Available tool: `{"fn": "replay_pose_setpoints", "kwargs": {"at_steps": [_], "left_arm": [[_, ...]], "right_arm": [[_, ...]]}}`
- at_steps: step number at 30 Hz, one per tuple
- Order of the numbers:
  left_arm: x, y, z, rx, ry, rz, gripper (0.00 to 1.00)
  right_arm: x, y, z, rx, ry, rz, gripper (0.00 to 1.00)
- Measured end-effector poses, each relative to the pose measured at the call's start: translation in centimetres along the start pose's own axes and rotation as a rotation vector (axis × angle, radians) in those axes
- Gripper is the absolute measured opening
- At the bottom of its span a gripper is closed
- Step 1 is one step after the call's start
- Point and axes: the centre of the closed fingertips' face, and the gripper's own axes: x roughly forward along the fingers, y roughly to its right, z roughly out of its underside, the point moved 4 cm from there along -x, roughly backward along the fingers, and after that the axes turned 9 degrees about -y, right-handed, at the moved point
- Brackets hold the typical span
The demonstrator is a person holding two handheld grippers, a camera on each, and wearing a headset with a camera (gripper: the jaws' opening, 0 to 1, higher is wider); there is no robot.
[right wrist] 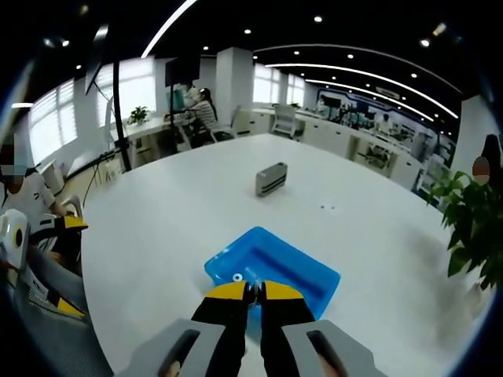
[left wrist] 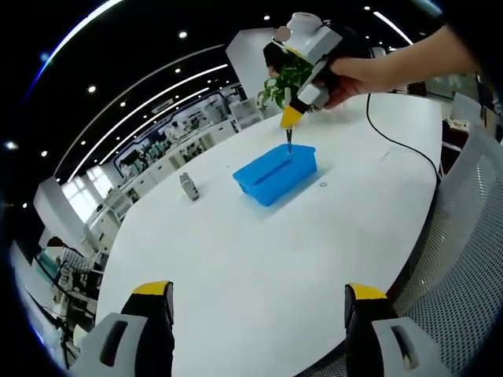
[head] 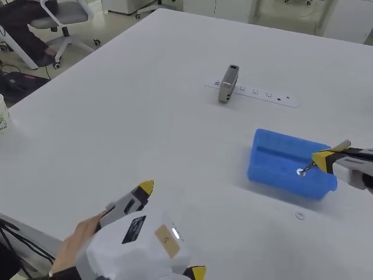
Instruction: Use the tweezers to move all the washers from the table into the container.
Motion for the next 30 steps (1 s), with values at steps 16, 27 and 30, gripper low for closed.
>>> {"fn": "replay_pose_setpoints", "kwargs": {"at_steps": [16,27,30], "left_arm": [[0.1,-0.1,0.2,-0.002,-0.012,-0.002,0.92],[0.1,-0.1,0.2,0.001,-0.014,-0.003,0.91],[0.1,-0.1,0.2,-0.001,-0.015,-0.004,0.91]], "right_arm": [[2.8,0.8,1.0,0.003,-0.037,0.013,0.01],[4.6,1.1,1.8,0.01,-0.075,0.023,0.01],[5.0,1.2,2.0,0.012,-0.086,0.025,0.01]]}}
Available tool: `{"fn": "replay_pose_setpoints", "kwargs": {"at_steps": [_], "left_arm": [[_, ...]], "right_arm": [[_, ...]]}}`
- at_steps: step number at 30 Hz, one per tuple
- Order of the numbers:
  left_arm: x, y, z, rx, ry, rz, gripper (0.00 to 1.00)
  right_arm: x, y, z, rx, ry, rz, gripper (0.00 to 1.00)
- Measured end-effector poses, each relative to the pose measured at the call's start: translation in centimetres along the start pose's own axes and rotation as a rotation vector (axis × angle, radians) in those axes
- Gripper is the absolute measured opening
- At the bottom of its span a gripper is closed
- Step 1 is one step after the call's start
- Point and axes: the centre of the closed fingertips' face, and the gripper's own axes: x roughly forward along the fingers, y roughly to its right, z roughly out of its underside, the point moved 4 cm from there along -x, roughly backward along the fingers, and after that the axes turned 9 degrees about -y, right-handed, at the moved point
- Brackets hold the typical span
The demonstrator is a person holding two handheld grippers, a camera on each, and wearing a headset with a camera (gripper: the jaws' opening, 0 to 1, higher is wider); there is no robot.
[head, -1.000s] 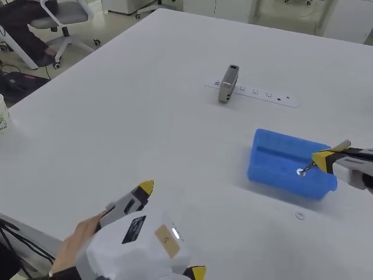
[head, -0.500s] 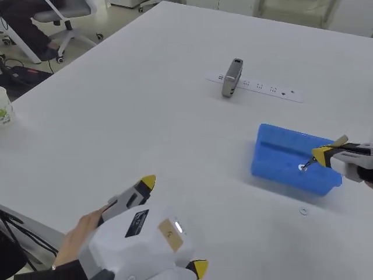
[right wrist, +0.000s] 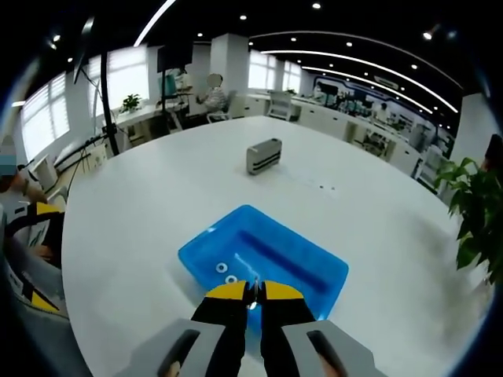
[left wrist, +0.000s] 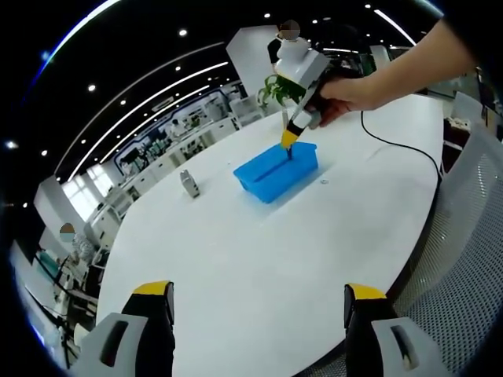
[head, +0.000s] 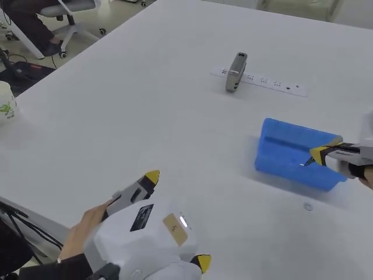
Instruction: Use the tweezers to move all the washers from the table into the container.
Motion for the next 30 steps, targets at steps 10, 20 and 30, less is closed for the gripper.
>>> {"fn": "replay_pose_setpoints", "kwargs": {"at_steps": [10,20,30], "left_arm": [[0.0,0.0,-0.1,-0.009,0.009,0.004,0.91],[-0.1,0.0,-0.2,-0.015,0.017,0.006,0.91],[-0.1,0.0,-0.2,-0.013,0.014,0.004,0.91]], "right_arm": [[1.2,0.2,0.5,-0.011,-0.027,0.016,0.01],[2.0,0.2,0.7,-0.021,-0.039,0.035,0.01],[2.0,0.5,0.8,0.023,-0.03,0.021,0.02]]}}
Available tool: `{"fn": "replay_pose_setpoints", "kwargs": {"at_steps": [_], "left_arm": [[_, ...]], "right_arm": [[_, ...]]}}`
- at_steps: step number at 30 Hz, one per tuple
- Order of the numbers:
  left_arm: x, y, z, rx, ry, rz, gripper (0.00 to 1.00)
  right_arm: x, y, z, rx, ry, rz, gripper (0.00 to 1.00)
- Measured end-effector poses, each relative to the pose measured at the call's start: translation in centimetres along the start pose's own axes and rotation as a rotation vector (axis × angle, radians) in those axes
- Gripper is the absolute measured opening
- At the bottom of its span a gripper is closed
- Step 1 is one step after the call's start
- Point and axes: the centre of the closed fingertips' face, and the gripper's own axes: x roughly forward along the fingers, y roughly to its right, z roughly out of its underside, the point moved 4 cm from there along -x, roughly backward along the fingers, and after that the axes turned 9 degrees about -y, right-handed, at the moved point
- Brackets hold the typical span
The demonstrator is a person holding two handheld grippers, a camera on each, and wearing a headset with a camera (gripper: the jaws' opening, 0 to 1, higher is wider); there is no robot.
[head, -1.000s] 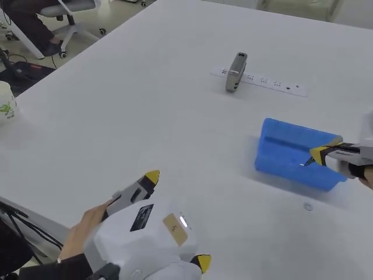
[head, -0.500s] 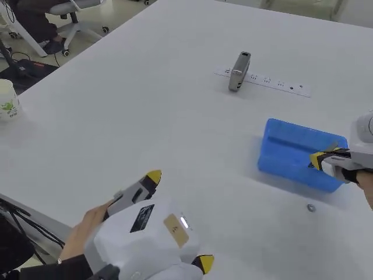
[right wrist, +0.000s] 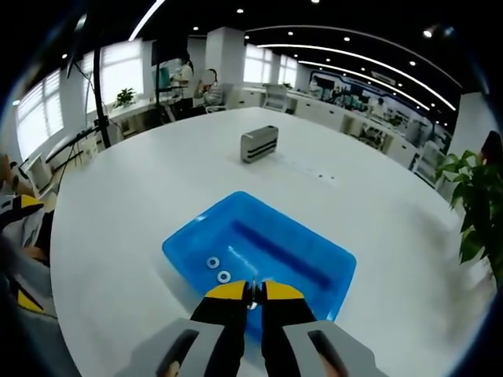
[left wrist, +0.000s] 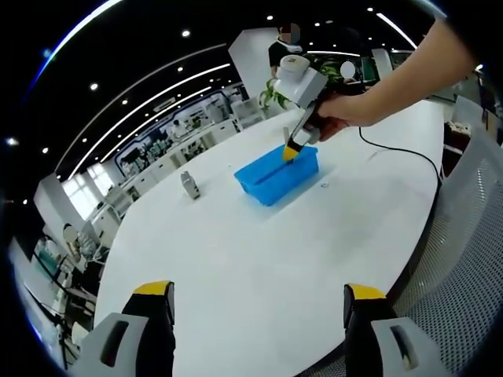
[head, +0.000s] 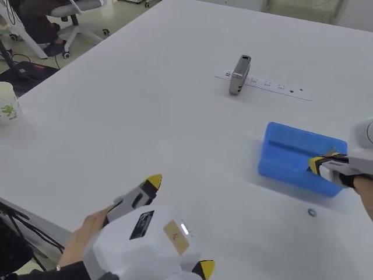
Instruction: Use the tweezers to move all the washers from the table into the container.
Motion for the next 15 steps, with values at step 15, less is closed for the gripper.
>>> {"fn": "replay_pose_setpoints", "kwargs": {"at_steps": [15], "left_arm": [[-0.1,0.0,0.0,0.005,0.002,-0.002,0.91]], "right_arm": [[-1.8,0.6,-0.5,0.029,0.014,-0.008,0.03]]}}
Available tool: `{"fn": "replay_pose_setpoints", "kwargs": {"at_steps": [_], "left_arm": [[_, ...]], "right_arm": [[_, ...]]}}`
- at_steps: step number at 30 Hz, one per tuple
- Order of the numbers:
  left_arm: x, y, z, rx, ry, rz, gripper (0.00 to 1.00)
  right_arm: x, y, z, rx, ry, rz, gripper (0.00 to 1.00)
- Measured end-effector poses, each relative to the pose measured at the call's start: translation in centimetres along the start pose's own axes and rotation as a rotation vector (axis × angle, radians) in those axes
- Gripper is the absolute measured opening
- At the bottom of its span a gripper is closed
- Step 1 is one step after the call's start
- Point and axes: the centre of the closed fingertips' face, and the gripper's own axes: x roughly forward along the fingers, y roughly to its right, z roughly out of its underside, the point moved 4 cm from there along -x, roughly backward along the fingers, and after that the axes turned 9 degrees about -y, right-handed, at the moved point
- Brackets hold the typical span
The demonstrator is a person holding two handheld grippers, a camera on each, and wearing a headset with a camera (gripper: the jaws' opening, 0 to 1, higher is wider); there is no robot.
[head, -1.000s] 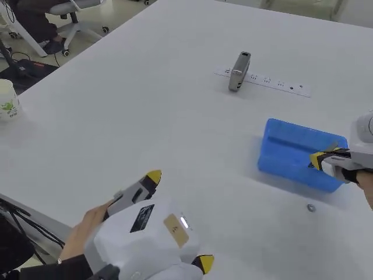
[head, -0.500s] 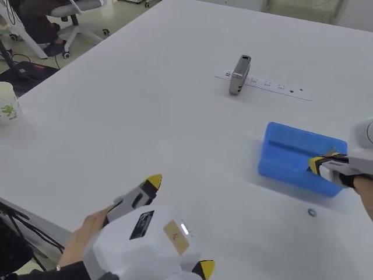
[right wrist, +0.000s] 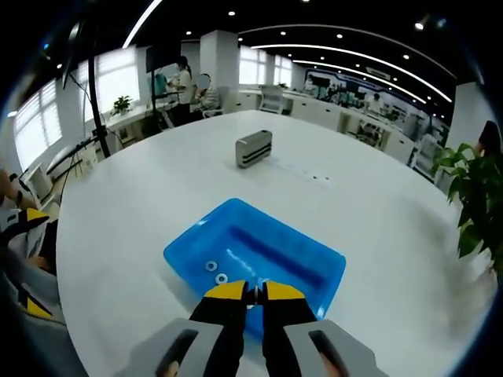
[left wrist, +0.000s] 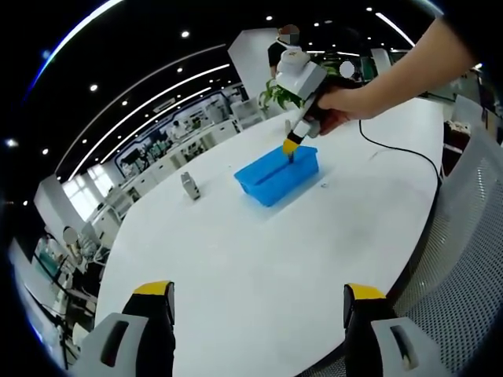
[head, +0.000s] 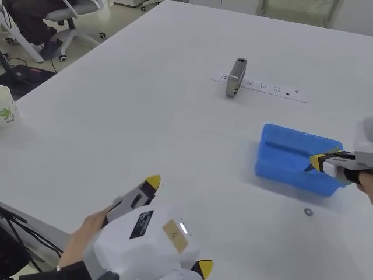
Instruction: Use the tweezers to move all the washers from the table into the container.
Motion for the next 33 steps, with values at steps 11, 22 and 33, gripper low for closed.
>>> {"fn": "replay_pose_setpoints", "kwargs": {"at_steps": [11,22,33], "left_arm": [[0.0,0.1,0.0,0.005,0.001,0.002,0.91],[-0.1,0.0,-0.1,0.006,0.01,0.0,0.91],[-0.1,0.1,-0.1,0.006,0.011,-0.001,0.9]], "right_arm": [[-3.0,-0.2,0.3,-0.005,0.034,-0.012,0.03],[-4.7,-1.2,1.2,0.0,0.051,-0.02,0.02],[-4.9,-2.3,3.3,0.002,0.006,-0.042,0.02]]}}
